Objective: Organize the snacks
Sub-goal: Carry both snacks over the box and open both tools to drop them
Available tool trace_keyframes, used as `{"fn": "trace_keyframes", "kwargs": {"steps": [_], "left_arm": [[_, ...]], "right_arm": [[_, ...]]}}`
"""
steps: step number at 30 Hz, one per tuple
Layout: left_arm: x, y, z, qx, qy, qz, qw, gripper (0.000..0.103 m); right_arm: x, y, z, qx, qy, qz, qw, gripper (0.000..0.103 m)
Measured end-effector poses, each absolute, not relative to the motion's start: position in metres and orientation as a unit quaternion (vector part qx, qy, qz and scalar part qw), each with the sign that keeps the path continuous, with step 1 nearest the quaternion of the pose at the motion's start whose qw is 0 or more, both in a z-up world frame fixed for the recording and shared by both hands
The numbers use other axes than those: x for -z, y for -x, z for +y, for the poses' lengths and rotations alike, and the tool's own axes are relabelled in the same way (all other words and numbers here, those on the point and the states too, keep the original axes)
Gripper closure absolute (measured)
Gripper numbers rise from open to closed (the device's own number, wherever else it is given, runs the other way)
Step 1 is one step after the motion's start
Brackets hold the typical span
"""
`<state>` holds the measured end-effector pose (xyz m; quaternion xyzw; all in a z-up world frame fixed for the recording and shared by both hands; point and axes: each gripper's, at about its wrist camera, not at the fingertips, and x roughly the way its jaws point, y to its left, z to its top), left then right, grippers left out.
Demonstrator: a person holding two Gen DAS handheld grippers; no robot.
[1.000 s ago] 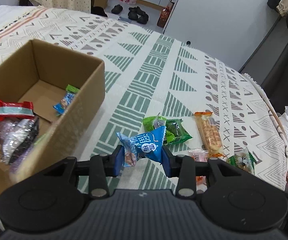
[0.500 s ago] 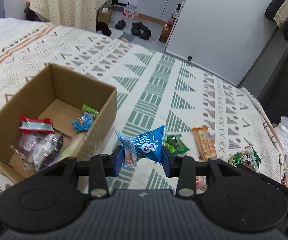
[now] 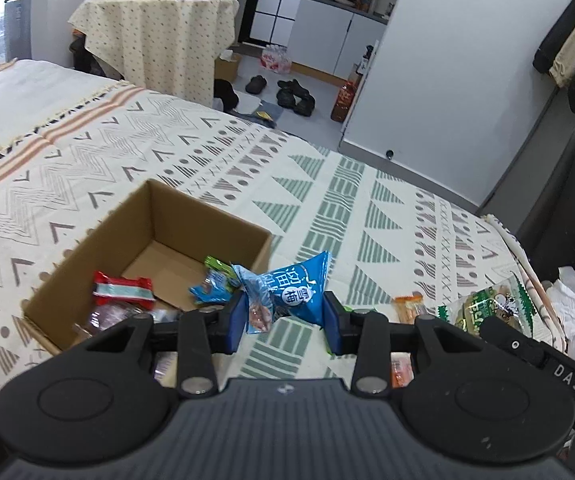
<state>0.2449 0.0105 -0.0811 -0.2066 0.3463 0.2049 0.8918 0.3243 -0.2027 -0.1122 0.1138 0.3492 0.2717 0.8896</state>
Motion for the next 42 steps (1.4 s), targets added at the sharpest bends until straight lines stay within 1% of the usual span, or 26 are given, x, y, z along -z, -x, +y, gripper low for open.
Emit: {"fn": "trace_keyframes", "kwargs": {"steps": [11,20,34,37,40,42], "left_arm": [[0.069,-0.222,0.043,-0.226,0.216,0.331,0.890,0.064],[0.065,-0.208,0.074,-0.238,0.229,0.324,0.886,0.064],[0.086,-0.208,0.122,-0.242,0.269,0.339,0.868,0.064],[0.087,-0.211,0.128,-0.234,0.275,0.341,0.868,0.061],[0.089,-0.215,0.134,-0.230,0.274,0.347,0.867,0.052],[0.089,-0.214,0.137,-0.237,0.276,0.350,0.863,0.050]], "right_arm": [[0.091,-0.307,-0.172,-0.300,-0.118,0.316,0.892,0.085],[0.087,-0.292,-0.140,-0.320,-0.118,0.308,0.888,0.085],[0.098,-0.281,-0.089,-0.348,-0.092,0.325,0.875,0.085],[0.098,-0.284,-0.079,-0.351,-0.092,0.330,0.871,0.085],[0.098,-0.287,-0.069,-0.355,-0.097,0.334,0.868,0.085],[0.099,-0.288,-0.062,-0.358,-0.098,0.335,0.866,0.085]]}}
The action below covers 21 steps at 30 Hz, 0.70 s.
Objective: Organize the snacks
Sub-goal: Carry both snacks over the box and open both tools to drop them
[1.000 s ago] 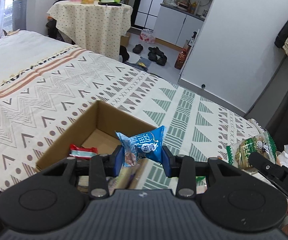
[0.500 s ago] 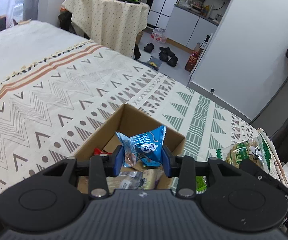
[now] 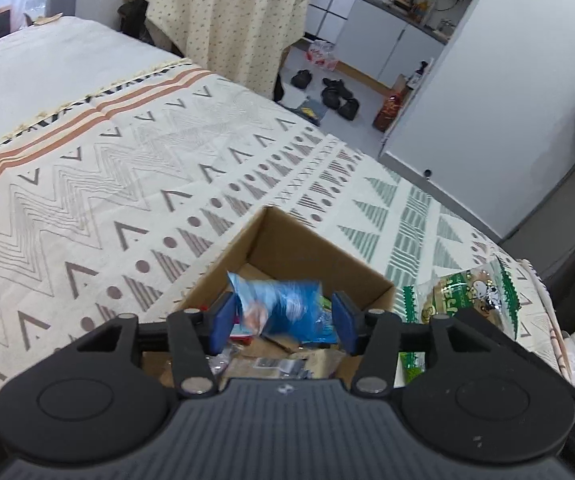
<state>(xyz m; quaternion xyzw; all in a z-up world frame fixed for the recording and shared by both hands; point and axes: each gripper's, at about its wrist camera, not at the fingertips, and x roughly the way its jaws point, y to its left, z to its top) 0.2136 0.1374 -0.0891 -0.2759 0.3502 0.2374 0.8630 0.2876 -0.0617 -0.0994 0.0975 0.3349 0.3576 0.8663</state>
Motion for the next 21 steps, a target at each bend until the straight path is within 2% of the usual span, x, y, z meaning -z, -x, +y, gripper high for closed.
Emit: {"fn": "trace_keyframes", "kwargs": {"steps": [5,7,9,16,21], "left_arm": [[0.084,-0.205,0.143,-0.253,0.267,0.348,0.862,0.032],[0.083,-0.202,0.144,-0.259,0.264,0.348,0.862,0.029],[0.083,-0.199,0.144,-0.263,0.263,0.353,0.859,0.027],[0.080,-0.190,0.137,-0.274,0.253,0.367,0.852,0.014],[0.074,-0.188,0.127,-0.265,0.246,0.370,0.856,0.011]], "right_arm": [[0.108,-0.287,-0.044,-0.364,-0.089,0.347,0.860,0.085],[0.112,-0.285,-0.038,-0.374,-0.084,0.357,0.852,0.082],[0.117,-0.283,-0.034,-0.383,-0.083,0.369,0.843,0.072],[0.110,-0.284,-0.058,-0.357,-0.092,0.386,0.846,0.069],[0.101,-0.288,-0.083,-0.331,-0.102,0.384,0.856,0.055]]}}
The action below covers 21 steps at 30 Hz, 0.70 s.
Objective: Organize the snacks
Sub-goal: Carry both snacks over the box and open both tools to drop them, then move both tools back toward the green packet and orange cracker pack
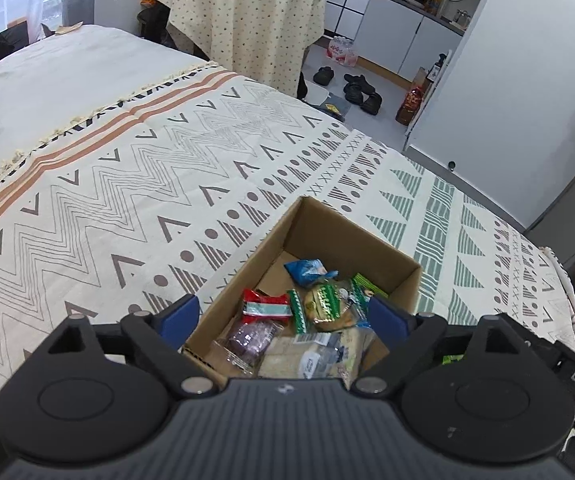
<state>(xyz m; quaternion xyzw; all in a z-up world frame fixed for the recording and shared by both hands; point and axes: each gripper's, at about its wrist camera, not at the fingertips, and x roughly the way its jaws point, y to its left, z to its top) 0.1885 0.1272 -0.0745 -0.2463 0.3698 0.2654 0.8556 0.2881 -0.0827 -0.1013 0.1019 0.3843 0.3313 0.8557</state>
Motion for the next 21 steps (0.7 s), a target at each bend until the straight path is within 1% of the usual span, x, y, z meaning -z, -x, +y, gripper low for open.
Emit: {"fn": "trace_keyframes", "kwargs": {"steps": [1,3,5,7,8,9,12,21], "left_arm": [[0.073,-0.188,0.124,-0.262,0.245,0.370,0.857,0.011],[0.072,-0.189,0.119,-0.258,0.247,0.371,0.857,0.010],[0.072,-0.189,0.114,-0.259,0.251,0.371,0.856,0.009],[0.073,-0.190,0.109,-0.260,0.255,0.374,0.853,0.009],[0.073,-0.190,0.106,-0.259,0.256,0.374,0.853,0.009],[0.072,-0.191,0.103,-0.257,0.255,0.374,0.853,0.009],[0.070,-0.193,0.090,-0.254,0.246,0.372,0.858,0.008],[0.069,-0.203,0.059,-0.239,0.228,0.369,0.869,0.008]], "right_arm": [[0.099,-0.288,-0.088,-0.326,-0.102,0.384,0.858,0.053],[0.099,-0.290,-0.096,-0.316,-0.104,0.386,0.860,0.044],[0.098,-0.291,-0.104,-0.310,-0.105,0.387,0.862,0.040],[0.097,-0.291,-0.112,-0.304,-0.108,0.388,0.863,0.032],[0.096,-0.291,-0.117,-0.300,-0.110,0.387,0.865,0.024],[0.095,-0.290,-0.121,-0.298,-0.112,0.385,0.866,0.020],[0.094,-0.291,-0.135,-0.294,-0.117,0.380,0.869,0.015],[0.101,-0.295,-0.170,-0.274,-0.131,0.385,0.872,0.012]]}}
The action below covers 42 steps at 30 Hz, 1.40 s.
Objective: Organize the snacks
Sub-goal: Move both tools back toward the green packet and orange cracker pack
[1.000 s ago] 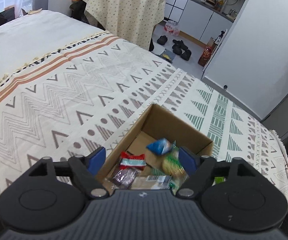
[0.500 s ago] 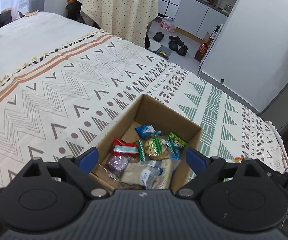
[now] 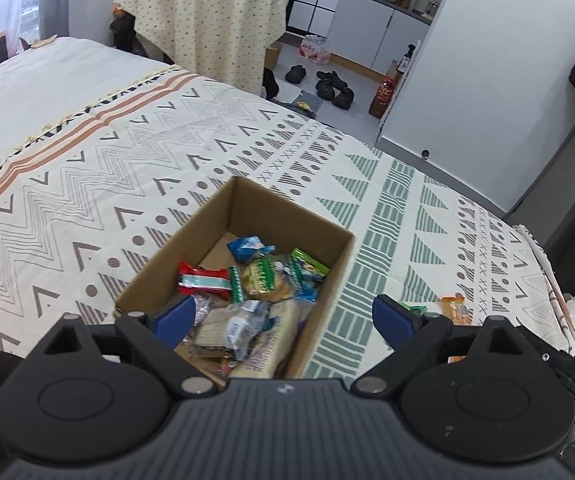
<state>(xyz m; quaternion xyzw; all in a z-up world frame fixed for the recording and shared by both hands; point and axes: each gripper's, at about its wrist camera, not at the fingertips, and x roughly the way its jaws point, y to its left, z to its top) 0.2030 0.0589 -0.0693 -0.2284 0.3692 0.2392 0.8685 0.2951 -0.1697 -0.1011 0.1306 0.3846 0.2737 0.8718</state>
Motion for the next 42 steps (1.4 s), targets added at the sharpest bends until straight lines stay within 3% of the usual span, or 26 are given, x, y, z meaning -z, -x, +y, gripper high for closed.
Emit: {"fn": "trace_keyframes", "kwargs": {"steps": [6,30,39,42], "left_arm": [[0.075,-0.217,0.036,-0.222,0.222,0.372,0.873,0.008],[0.096,-0.286,-0.014,-0.147,0.197,0.382,0.891,0.009],[0.126,-0.313,-0.010,-0.125,0.224,0.393,0.883,0.012],[0.138,-0.320,-0.006,-0.128,0.233,0.399,0.878,0.019]], "right_arm": [[0.106,-0.296,-0.185,-0.274,-0.128,0.385,0.872,0.006],[0.119,-0.324,-0.231,-0.224,-0.137,0.381,0.887,0.005],[0.137,-0.344,-0.243,-0.199,-0.145,0.393,0.886,0.018],[0.144,-0.350,-0.239,-0.199,-0.138,0.400,0.884,0.021]]}}
